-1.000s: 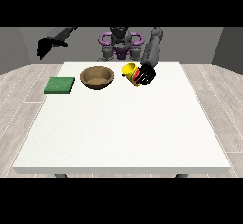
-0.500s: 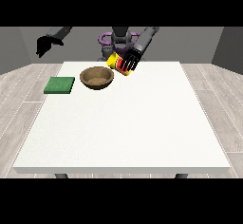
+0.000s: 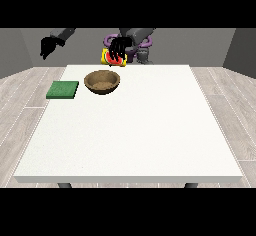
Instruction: Pick the cup and pour the ball into the bowl, then pick the bowl and place it on the pad
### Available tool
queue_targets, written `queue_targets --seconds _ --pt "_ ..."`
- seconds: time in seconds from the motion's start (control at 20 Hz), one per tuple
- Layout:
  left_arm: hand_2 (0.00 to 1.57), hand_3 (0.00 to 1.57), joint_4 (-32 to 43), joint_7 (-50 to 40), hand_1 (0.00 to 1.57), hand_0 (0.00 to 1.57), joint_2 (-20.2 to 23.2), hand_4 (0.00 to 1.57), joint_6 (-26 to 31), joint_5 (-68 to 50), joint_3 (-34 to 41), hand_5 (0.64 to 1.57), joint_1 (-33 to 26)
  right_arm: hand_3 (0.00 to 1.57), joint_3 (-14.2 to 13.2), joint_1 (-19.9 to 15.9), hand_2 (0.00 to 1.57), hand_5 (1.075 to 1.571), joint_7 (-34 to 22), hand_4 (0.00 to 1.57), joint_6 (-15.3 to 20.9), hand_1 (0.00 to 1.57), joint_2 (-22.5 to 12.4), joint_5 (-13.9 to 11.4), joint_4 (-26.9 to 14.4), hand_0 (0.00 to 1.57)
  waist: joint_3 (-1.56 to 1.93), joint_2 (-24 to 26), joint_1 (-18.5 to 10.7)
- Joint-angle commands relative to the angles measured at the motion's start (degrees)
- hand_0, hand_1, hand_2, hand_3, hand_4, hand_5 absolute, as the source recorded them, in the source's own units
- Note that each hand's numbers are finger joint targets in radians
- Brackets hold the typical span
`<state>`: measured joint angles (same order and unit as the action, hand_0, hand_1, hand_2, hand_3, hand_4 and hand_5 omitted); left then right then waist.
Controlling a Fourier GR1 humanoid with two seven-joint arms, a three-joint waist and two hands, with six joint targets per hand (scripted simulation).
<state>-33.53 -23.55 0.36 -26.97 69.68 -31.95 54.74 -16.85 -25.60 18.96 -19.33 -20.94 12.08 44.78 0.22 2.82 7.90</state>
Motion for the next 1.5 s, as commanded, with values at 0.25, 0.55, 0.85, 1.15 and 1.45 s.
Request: queue_targets --seconds 0.25,0.55,0.85,1.15,1.45 --pt "1.57 1.57 1.72 1.23 1.43 1.43 -0.36 1.2 24.59 11.46 -14.69 1.427 12.7 0.23 -1.59 -2.61 0.0 1.537 0.93 0.75 -1.67 0.0 -2.57 0.57 -4.11 0.0 0.04 -0.29 -0.14" --pt "1.57 1.57 -2.91 1.3 1.52 1.52 -0.36 1.24 33.88 16.45 -22.09 1.445 11.38 0.2 -0.31 -0.9 0.07 1.533 3.37 0.75 -2.5 0.0 -1.11 -0.55 -5.32 0.0 -0.14 0.4 0.17" --pt "1.57 1.57 -7.52 3.53 1.51 1.51 -0.36 1.21 33.95 20.48 -21.3 1.47 7.97 0.26 -2.01 0.86 0.0 1.543 4.3 0.76 -1.21 0.0 -2.2 0.18 -6.51 0.0 -0.2 0.74 -5.42" --pt "1.57 1.57 -13.47 -1.08 0.0 0.0 3.3 1.06 18.5 1.53 2.2 1.541 4.61 0.17 -2.82 2.55 0.23 1.554 2.49 0.74 -1.92 0.0 -2.13 1.67 -5.61 0.0 -0.57 2.11 -7.03" --pt "1.57 1.57 -20.8 -2.73 1.12 1.12 -0.33 1.04 5.3 -9.92 9.82 1.57 -4.91 0.3 -1.16 0.19 0.18 1.556 0.96 0.76 0.85 0.0 1.23 1.02 -3.81 0.0 -0.48 -1.84 -6.55"
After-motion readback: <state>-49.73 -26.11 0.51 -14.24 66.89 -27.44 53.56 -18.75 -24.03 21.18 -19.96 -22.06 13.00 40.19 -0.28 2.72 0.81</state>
